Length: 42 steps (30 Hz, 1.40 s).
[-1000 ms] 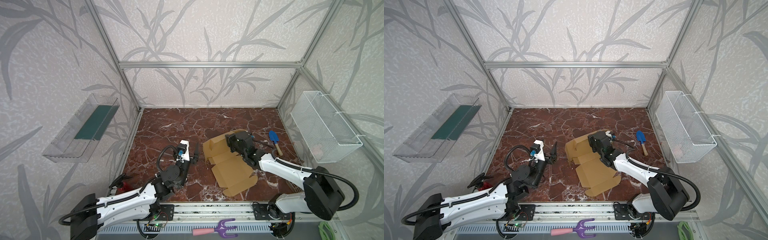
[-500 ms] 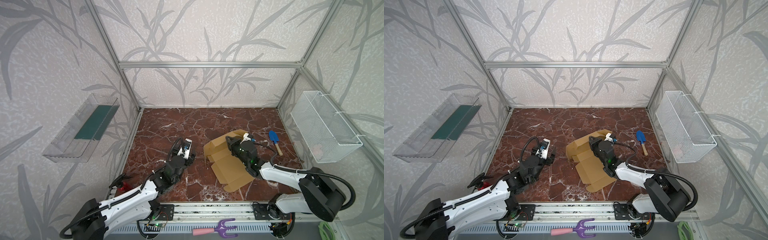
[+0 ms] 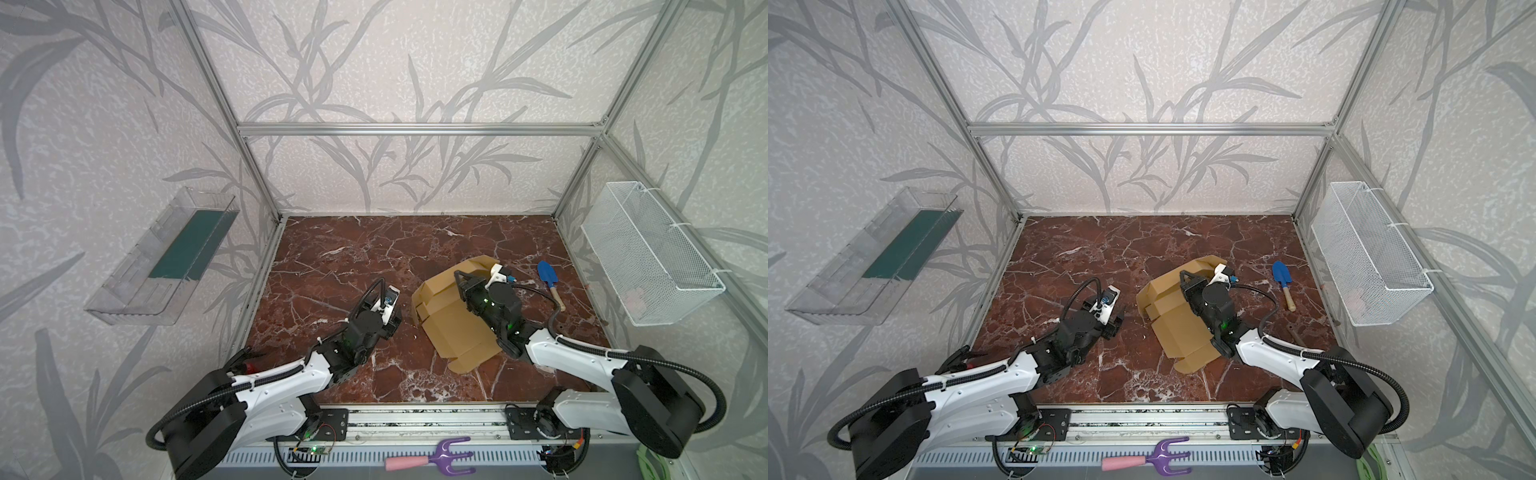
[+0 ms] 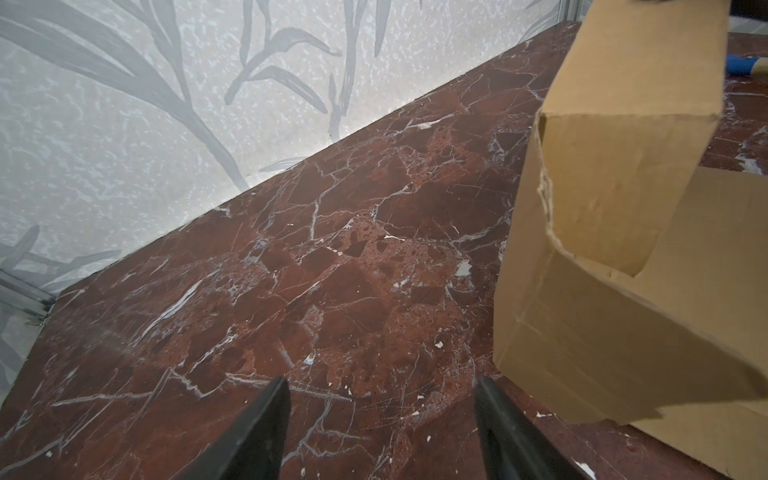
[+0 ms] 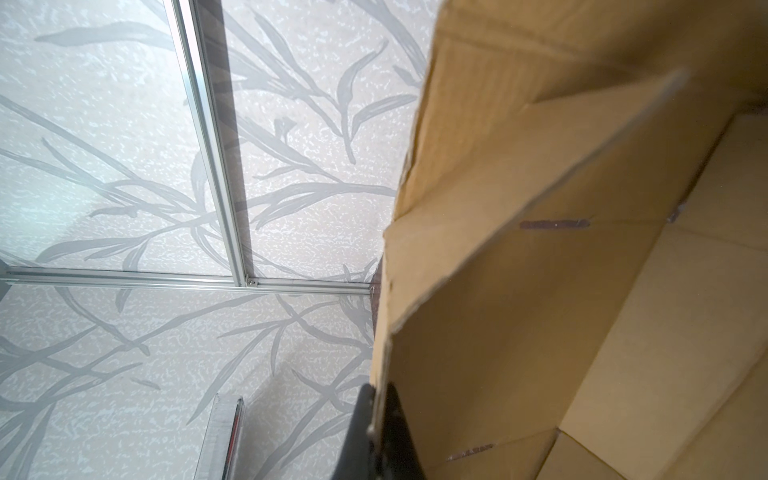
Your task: Fold the paper box
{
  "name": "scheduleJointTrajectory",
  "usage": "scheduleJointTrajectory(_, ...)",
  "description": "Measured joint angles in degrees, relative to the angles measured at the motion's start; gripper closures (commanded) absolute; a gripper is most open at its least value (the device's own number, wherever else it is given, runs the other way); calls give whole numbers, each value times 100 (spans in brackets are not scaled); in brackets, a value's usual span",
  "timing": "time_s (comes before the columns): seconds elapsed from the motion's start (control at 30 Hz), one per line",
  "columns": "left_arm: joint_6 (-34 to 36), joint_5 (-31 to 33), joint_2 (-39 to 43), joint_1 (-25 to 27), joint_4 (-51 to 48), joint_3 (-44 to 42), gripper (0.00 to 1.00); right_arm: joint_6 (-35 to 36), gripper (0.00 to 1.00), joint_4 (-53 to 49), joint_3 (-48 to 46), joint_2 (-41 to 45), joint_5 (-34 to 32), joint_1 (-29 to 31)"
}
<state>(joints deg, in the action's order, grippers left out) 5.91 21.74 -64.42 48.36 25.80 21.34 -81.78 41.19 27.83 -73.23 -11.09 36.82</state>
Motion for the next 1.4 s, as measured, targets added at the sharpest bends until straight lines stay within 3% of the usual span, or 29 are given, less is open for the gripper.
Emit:
scheduleJointTrajectory(0.5,365,-973,-1178,-13,1139,4,32,-24,100,149,-37,-162,133,0)
scheduleJointTrajectory(1.4,372,-1574,-2164,-55,2107,299,40,-116,100,319,-37,-374,216,7)
